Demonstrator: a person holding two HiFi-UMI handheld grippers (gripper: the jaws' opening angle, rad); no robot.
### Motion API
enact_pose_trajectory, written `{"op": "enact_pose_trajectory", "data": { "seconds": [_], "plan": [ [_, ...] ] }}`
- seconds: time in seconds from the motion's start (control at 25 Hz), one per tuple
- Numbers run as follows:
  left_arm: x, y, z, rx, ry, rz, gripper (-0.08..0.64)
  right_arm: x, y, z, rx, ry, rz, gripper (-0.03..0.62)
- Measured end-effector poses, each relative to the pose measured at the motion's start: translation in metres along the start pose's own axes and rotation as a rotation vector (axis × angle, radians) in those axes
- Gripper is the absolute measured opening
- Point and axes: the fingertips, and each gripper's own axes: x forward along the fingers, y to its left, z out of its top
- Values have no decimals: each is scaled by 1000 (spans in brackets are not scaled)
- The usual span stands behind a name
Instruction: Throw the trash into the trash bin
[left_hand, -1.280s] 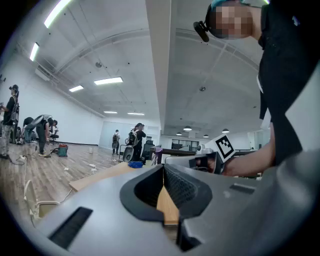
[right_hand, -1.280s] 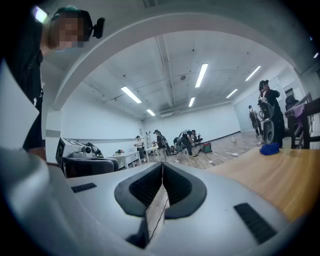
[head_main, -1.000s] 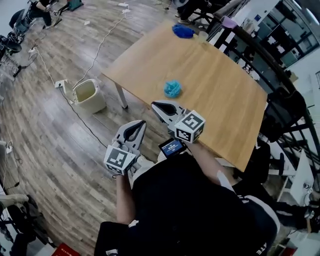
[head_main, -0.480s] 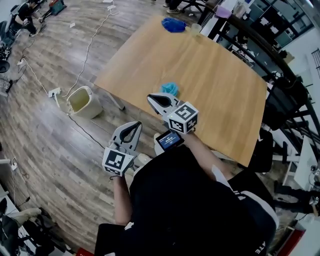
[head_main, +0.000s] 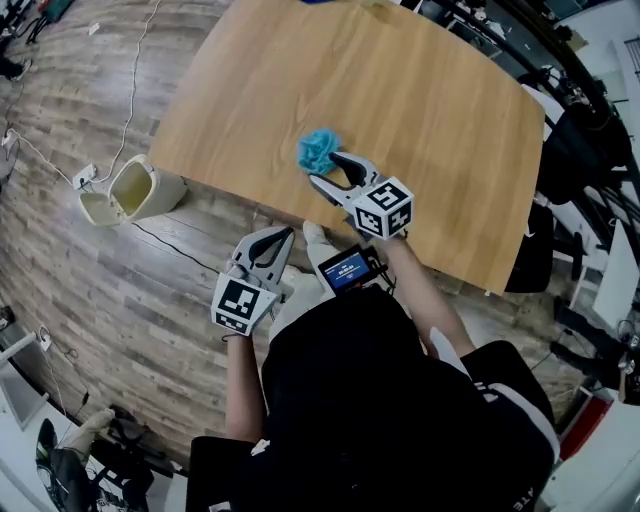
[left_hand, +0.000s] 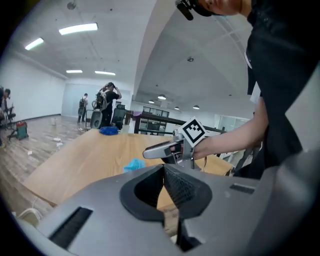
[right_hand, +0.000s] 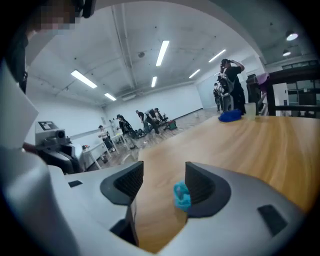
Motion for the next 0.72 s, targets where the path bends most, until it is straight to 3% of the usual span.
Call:
{"op": "enact_pose_trajectory", "data": {
  "seconds": [0.12, 0.28, 0.4, 0.56, 0.6, 0.64, 0.72],
  "plan": [
    [9, -2, -28, -80, 71, -27, 8, 17, -42, -42, -41, 98, -98, 249],
    [25, -3, -54, -118, 115, 4, 8, 33, -94, -76, -137, 193, -175, 261],
    [20, 7, -63, -145, 135, 43, 8, 46, -108, -87, -183, 241, -215, 261],
    [4, 18, -72, -281, 96, 116, 8, 55, -109, -99, -213, 302, -233, 251],
    [2, 20, -75, -308, 92, 128, 8, 55, -109, -101, -221, 319, -235, 209],
    [1, 22, -78, -322, 98, 142, 8, 55, -108, -102, -228, 335, -239, 108],
    [-1, 26, -81, -318, 119, 172, 8, 54, -107, -101, -239, 347, -247, 33]
  ]
}}
